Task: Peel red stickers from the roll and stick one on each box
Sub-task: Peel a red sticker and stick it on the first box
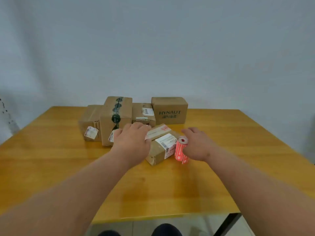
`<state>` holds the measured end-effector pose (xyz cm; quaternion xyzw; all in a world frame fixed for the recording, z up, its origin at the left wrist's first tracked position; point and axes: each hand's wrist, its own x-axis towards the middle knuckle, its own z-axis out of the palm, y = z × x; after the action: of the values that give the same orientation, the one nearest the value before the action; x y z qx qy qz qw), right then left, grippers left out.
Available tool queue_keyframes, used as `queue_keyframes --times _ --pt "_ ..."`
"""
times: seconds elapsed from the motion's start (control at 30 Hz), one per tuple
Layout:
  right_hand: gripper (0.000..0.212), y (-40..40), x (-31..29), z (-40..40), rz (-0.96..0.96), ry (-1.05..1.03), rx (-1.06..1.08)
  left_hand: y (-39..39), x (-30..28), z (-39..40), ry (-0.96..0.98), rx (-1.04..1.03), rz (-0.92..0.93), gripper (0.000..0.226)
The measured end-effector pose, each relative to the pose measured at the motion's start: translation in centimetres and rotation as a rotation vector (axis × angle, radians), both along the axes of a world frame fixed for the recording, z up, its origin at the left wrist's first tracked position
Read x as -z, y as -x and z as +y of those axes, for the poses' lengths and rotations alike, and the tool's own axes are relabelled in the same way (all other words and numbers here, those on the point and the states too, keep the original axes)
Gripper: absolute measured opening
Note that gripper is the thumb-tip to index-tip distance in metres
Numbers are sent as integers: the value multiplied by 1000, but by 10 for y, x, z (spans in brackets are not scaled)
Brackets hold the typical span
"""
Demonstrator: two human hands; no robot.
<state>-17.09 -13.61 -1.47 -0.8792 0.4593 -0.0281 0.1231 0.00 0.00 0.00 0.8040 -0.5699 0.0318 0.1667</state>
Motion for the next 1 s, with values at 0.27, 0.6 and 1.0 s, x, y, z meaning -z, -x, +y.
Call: queue_keyframes --times 0.27,0.6,1.0 --pt "90 1 1 -9 157 -52 -119 6 24 -22 -56 6 53 46" --pt "38 -3 7 -24 69 -31 -114 16 37 -41 -77 57 108 44" --pt "62 3 23 -20 -132 63 -319 27 52 -71 -157 172 169 38"
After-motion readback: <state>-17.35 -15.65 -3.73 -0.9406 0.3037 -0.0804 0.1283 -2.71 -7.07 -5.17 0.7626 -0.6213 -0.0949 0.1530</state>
